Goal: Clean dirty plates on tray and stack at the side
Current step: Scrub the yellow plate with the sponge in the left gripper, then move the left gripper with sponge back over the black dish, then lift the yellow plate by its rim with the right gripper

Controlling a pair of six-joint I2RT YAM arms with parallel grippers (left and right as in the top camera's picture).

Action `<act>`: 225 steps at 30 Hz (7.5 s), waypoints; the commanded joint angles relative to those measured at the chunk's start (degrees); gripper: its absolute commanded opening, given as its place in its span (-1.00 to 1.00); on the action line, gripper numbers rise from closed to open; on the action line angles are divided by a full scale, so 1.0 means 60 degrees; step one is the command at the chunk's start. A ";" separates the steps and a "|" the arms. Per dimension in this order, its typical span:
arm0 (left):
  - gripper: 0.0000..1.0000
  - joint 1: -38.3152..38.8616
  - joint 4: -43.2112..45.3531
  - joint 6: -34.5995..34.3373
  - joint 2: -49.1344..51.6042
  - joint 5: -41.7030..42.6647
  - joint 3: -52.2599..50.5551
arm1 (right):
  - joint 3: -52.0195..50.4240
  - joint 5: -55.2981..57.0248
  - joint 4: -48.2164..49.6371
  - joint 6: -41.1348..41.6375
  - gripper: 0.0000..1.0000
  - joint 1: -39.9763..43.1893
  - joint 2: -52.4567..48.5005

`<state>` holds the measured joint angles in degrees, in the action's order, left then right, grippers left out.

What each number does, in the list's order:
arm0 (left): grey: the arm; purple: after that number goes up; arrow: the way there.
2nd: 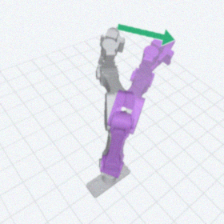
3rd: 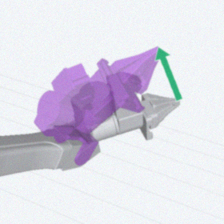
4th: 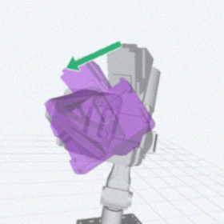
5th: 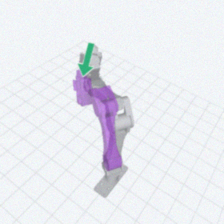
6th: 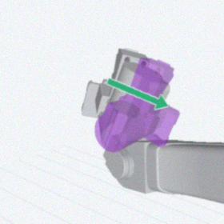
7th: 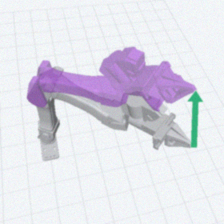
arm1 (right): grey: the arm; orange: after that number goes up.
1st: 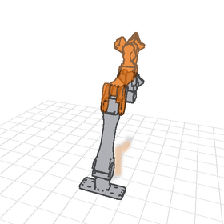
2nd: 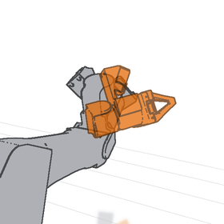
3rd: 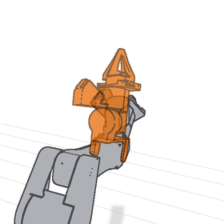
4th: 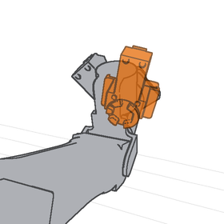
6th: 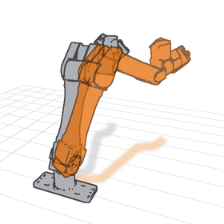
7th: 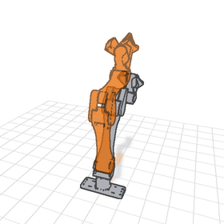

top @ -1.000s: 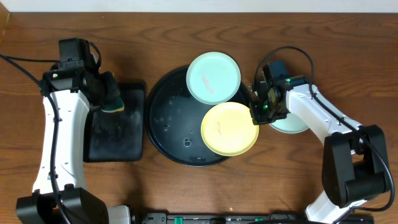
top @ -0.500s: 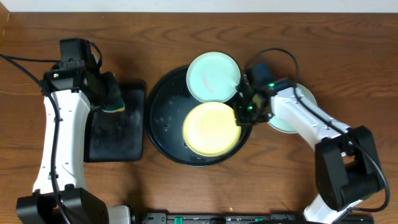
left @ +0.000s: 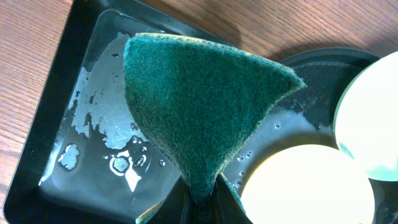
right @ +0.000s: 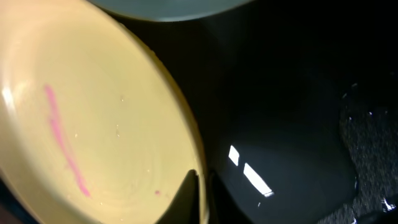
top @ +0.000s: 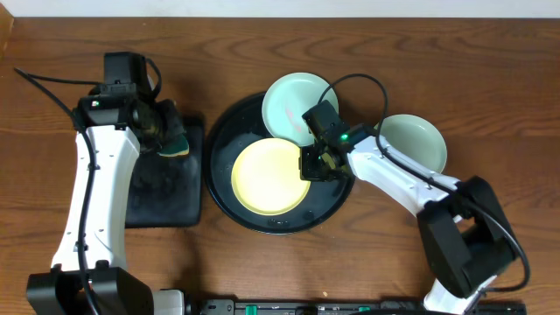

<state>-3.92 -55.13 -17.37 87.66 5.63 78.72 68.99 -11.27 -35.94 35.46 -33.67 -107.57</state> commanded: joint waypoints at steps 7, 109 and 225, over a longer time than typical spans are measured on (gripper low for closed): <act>-0.85 0.0852 0.0025 -0.0350 0.0018 -0.0040 -0.0153 | 0.0197 -0.0208 0.0288 -0.0062 -0.75 0.0146 -0.0772; -0.85 0.4320 0.2371 0.1235 0.2473 0.2728 -0.3271 | 0.0197 -0.0240 0.0568 -0.0284 -0.98 0.0168 -0.0845; -0.85 -0.0940 0.0011 -0.0444 0.0178 -0.1005 -0.1545 | 0.0346 0.4801 -0.0368 -0.2018 -0.98 -0.2320 0.4404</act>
<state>-9.32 -55.09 -19.70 88.77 -0.14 68.66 70.00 29.26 -38.81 20.16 -52.27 -85.23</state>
